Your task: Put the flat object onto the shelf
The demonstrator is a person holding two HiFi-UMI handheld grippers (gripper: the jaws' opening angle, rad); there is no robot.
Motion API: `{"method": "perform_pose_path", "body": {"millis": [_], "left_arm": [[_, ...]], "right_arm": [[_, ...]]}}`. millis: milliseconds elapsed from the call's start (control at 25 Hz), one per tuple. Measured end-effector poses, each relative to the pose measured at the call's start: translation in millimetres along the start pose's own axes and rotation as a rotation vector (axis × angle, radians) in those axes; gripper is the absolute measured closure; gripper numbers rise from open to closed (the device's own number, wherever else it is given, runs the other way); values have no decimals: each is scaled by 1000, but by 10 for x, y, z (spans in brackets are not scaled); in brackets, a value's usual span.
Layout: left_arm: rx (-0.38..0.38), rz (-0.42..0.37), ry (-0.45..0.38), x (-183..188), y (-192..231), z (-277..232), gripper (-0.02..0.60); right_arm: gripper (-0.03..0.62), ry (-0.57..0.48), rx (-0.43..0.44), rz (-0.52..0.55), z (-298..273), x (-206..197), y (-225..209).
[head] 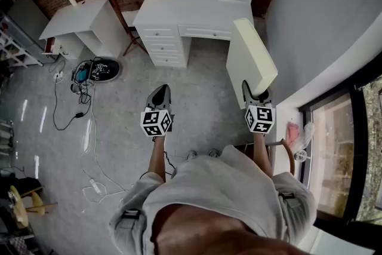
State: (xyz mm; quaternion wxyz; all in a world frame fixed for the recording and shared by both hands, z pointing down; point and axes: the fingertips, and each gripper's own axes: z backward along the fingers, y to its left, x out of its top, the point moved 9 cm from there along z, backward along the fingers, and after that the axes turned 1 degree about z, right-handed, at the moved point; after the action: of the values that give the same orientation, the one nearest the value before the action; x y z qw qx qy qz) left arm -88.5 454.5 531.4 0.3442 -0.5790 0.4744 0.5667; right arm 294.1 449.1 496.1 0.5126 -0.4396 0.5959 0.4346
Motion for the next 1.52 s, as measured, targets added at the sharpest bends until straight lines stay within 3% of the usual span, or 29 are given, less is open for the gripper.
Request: {"method": "perform_pose_path", "body": {"millis": [560,1520], "left_arm": [[19,17,8,-82,-120,50,566],[53,-5,-18,-27,-462,-321,566]], "right_arm": [[316,21,1,-15,113,-134,-106],[316,-20,57,-7,-190,-78,-575]]}}
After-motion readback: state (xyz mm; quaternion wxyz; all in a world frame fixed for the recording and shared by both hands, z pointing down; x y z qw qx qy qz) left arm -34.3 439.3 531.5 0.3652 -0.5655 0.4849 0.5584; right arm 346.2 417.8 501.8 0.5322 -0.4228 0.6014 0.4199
